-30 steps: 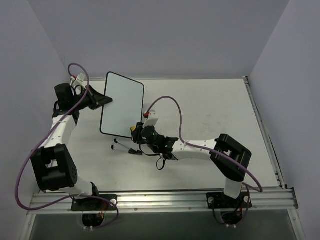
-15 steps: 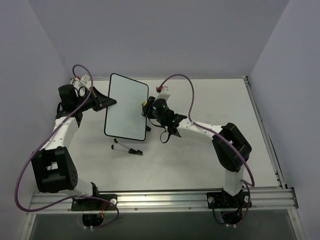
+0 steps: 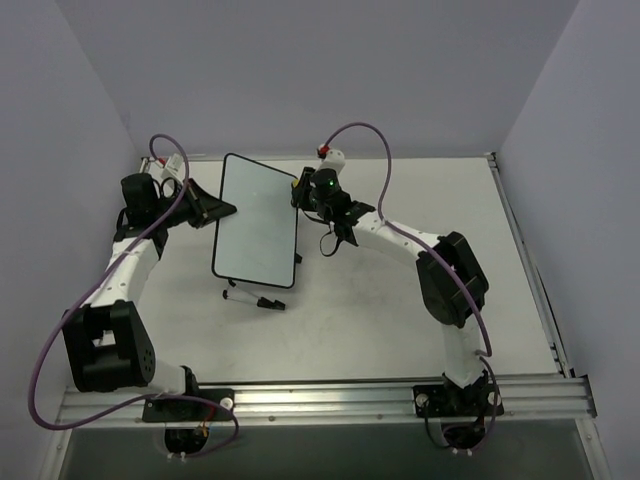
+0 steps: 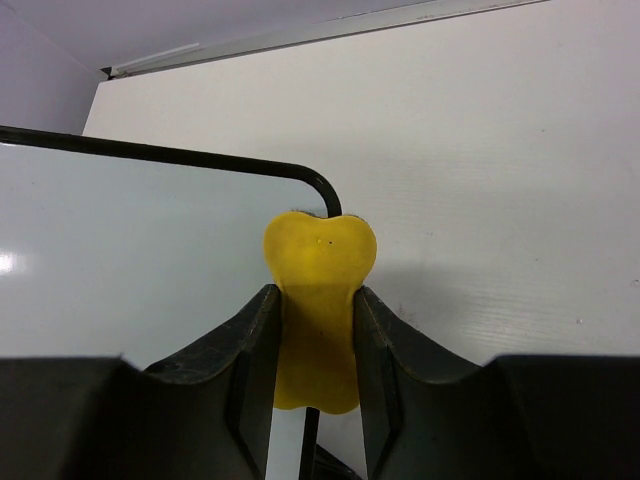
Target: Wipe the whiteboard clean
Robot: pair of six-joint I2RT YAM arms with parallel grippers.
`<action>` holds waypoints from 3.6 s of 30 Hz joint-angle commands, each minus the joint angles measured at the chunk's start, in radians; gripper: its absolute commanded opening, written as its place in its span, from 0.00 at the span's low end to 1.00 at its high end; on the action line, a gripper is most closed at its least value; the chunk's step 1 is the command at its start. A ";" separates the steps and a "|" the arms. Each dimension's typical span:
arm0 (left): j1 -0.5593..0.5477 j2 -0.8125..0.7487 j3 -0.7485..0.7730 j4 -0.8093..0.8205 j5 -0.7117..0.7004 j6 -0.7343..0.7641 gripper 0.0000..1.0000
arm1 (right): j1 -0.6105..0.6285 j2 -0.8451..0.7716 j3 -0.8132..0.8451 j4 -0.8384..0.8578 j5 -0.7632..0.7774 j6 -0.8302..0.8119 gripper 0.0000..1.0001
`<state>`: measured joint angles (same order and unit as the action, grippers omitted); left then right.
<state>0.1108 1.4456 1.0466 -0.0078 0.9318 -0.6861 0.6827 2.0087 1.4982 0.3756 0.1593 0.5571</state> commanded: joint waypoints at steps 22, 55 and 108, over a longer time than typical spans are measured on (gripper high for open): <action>-0.034 -0.024 0.098 0.026 0.165 -0.055 0.02 | 0.353 -0.153 -0.337 0.123 0.031 0.060 0.00; -0.025 0.024 0.307 -0.673 -0.169 0.454 0.02 | -0.017 -0.613 -0.533 0.006 -0.113 0.041 0.00; -0.146 -0.008 0.164 -0.574 -0.258 0.510 0.02 | -0.058 -0.614 -0.610 0.071 -0.149 0.067 0.00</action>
<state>-0.0082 1.4677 1.2205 -0.5510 0.6502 -0.2127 0.6334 1.4227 0.8928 0.4015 0.0174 0.6216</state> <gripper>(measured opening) 0.087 0.281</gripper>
